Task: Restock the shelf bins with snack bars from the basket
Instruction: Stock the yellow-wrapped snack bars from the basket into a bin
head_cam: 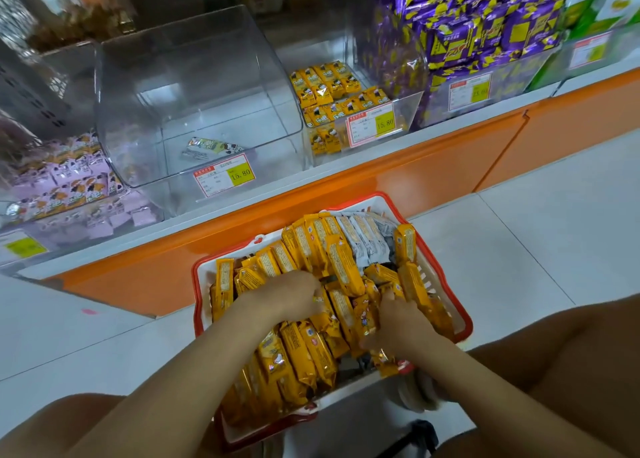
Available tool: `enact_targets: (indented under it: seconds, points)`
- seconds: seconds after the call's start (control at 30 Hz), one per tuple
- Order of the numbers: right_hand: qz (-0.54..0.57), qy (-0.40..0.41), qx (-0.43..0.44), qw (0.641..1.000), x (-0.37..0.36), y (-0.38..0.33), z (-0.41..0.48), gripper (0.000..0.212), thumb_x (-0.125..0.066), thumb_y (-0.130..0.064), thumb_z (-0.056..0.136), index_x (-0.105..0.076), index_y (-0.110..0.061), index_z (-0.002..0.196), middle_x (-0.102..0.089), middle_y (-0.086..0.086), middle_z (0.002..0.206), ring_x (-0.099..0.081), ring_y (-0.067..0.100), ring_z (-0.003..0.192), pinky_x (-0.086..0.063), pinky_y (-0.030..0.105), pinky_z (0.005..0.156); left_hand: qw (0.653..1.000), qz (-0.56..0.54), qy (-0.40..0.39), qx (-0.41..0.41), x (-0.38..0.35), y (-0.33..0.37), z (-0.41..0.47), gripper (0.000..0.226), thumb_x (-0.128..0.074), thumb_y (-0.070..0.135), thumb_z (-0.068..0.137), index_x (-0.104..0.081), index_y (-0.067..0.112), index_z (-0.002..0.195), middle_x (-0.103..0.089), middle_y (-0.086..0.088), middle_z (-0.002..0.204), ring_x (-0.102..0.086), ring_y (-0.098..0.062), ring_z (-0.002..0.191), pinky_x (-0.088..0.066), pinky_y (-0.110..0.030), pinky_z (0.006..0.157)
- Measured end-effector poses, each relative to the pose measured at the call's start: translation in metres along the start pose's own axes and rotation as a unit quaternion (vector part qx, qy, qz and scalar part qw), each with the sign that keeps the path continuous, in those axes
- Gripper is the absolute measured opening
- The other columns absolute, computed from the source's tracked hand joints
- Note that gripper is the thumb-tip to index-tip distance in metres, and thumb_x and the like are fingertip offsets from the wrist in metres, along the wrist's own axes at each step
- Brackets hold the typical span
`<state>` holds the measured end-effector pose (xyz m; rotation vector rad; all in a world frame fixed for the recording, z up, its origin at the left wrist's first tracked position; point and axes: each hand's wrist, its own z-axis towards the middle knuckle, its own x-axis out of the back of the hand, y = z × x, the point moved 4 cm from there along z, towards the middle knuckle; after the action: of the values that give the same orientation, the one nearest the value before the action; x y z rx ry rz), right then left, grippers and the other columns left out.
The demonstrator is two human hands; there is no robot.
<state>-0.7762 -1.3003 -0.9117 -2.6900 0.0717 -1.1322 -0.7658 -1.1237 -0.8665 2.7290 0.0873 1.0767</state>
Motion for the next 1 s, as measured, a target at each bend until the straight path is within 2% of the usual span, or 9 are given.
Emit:
enact_targets:
  seconds: [0.17, 0.23, 0.33, 0.43, 0.57, 0.67, 0.77, 0.87, 1.0]
  points:
    - [0.080, -0.043, -0.014, 0.996, 0.012, 0.004, -0.001, 0.090, -0.077, -0.046, 0.073, -0.030, -0.008, 0.140, -0.041, 0.008, 0.138, -0.046, 0.026, 0.123, -0.049, 0.035, 0.095, 0.999, -0.050, 0.017, 0.000, 0.003, -0.003, -0.003, 0.044, -0.051, 0.038, 0.096, -0.049, 0.017, 0.135, -0.041, -0.004, 0.146, -0.043, -0.022, 0.129, -0.039, -0.031, 0.100]
    - [0.149, -0.107, -0.005, 0.983, 0.023, 0.011, -0.008, 0.070, -0.075, -0.046, 0.076, -0.042, -0.013, 0.129, -0.052, 0.001, 0.120, -0.055, 0.017, 0.103, -0.050, 0.026, 0.077, 0.995, -0.095, 0.027, 0.002, 0.008, -0.004, -0.008, 0.042, -0.052, 0.037, 0.096, -0.052, 0.016, 0.132, -0.043, -0.004, 0.145, -0.044, -0.021, 0.129, -0.039, -0.029, 0.097]
    - [0.288, -0.194, 0.059, 0.936, 0.040, 0.022, -0.022, 0.039, -0.073, -0.045, 0.078, -0.057, -0.020, 0.104, -0.062, -0.004, 0.103, -0.061, 0.012, 0.091, -0.051, 0.030, 0.081, 0.980, -0.193, 0.056, -0.003, 0.019, -0.003, -0.015, 0.033, -0.052, 0.034, 0.096, -0.060, 0.016, 0.123, -0.052, -0.003, 0.137, -0.053, -0.020, 0.118, -0.043, -0.029, 0.091]
    - [0.424, -0.238, 0.108, 0.867, 0.056, 0.023, -0.033, 0.062, -0.079, -0.044, 0.072, -0.056, -0.018, 0.123, -0.065, 0.002, 0.122, -0.063, 0.021, 0.112, -0.047, 0.043, 0.101, 0.922, -0.386, 0.037, -0.026, 0.027, 0.011, -0.022, 0.032, -0.055, 0.036, 0.094, -0.062, 0.017, 0.118, -0.060, -0.003, 0.125, -0.060, -0.016, 0.109, -0.051, -0.030, 0.093]
    - [0.507, -0.268, 0.168, 0.802, 0.073, 0.008, -0.043, 0.059, -0.071, -0.032, 0.075, -0.053, -0.014, 0.129, -0.064, 0.007, 0.126, -0.062, 0.025, 0.115, -0.052, 0.035, 0.092, 0.801, -0.598, -0.005, -0.026, 0.030, 0.028, -0.024, 0.051, -0.064, 0.033, 0.086, -0.054, 0.006, 0.128, -0.066, -0.007, 0.116, -0.066, -0.022, 0.103, -0.056, -0.028, 0.084]
    - [0.506, -0.220, 0.178, 0.815, 0.084, 0.000, -0.038, 0.031, -0.067, -0.025, 0.082, -0.060, -0.011, 0.108, -0.067, 0.013, 0.108, -0.069, 0.021, 0.091, -0.056, 0.026, 0.074, 0.750, -0.660, 0.036, -0.017, 0.038, 0.022, -0.024, 0.049, -0.066, 0.022, 0.087, -0.052, 0.003, 0.129, -0.068, -0.013, 0.114, -0.067, -0.025, 0.101, -0.058, -0.030, 0.079]
    - [0.446, -0.169, 0.189, 0.859, 0.097, -0.007, -0.039, 0.048, -0.073, -0.050, 0.075, -0.060, -0.009, 0.095, -0.066, 0.012, 0.087, -0.057, 0.043, 0.079, -0.055, 0.051, 0.076, 0.739, -0.670, 0.057, -0.036, 0.048, 0.014, -0.028, 0.033, -0.063, 0.020, 0.088, -0.060, 0.005, 0.118, -0.070, -0.013, 0.108, -0.070, -0.022, 0.093, -0.058, -0.028, 0.078]
    - [0.418, -0.132, 0.203, 0.876, 0.109, -0.015, -0.043, 0.014, -0.050, -0.030, 0.098, -0.059, -0.020, 0.100, -0.061, -0.018, 0.055, -0.060, 0.002, 0.054, -0.048, 0.017, 0.054, 0.742, -0.664, 0.072, -0.050, 0.054, 0.010, -0.033, 0.031, -0.064, 0.018, 0.086, -0.063, 0.007, 0.115, -0.072, -0.011, 0.104, -0.070, -0.020, 0.093, -0.058, -0.026, 0.080]
    - [0.320, -0.094, 0.283, 0.899, 0.124, -0.027, -0.048, 0.026, -0.046, -0.033, 0.099, -0.054, -0.044, 0.121, -0.058, -0.035, 0.112, -0.051, -0.018, 0.106, -0.040, 0.005, 0.089, 0.748, -0.655, 0.087, -0.065, 0.062, 0.007, -0.036, 0.034, -0.067, 0.015, 0.083, -0.061, 0.008, 0.116, -0.071, -0.011, 0.105, -0.070, -0.019, 0.093, -0.057, -0.025, 0.079]
